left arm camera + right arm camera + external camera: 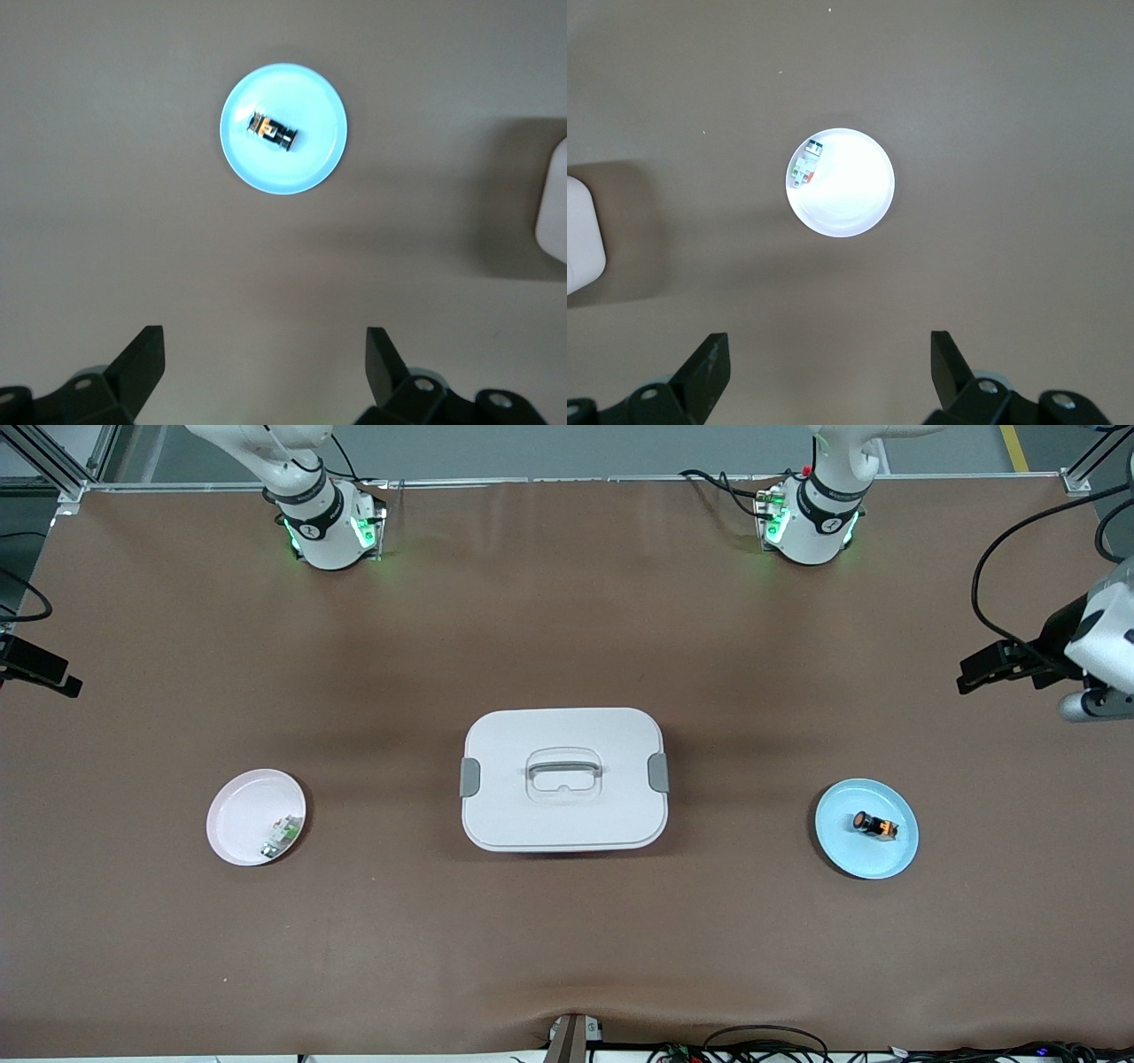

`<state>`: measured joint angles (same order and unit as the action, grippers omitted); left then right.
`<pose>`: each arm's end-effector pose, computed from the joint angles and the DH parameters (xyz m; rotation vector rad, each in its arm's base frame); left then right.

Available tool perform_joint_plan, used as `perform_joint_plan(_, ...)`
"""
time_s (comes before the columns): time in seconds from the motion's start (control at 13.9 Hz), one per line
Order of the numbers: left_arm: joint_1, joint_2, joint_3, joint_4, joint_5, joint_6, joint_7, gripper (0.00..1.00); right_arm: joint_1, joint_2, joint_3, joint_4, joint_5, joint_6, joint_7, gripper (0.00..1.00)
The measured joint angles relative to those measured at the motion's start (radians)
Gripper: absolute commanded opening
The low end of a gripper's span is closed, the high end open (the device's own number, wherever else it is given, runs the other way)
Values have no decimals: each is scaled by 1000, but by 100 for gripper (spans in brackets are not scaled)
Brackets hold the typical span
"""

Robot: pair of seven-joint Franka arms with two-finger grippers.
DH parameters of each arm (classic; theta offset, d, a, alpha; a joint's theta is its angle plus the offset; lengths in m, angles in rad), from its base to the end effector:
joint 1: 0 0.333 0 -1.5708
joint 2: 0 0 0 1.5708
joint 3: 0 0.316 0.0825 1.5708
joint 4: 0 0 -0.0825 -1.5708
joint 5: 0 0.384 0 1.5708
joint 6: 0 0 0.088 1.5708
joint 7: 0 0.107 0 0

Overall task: Transfer orange switch to right arm and place
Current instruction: 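Move the left gripper down toward the orange switch on the blue plate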

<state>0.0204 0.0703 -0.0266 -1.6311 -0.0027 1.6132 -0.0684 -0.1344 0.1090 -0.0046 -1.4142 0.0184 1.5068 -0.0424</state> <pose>0.5742 -0.0034 0.5599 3.1357 0.0979 -0.1386 0.5770 -0.0785 0.6304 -3.1187 0.1491 0.0230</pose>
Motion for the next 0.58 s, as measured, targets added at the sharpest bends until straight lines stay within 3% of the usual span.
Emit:
perform_joint_plan(0.22,4,72,-1,0,0,14,17,100,0,0,0,0,0,0,0,100)
perform_joint_plan(0.58,10,225,-1,-1,0,181,187,100,1,0,1,-1,0,0,0,100)
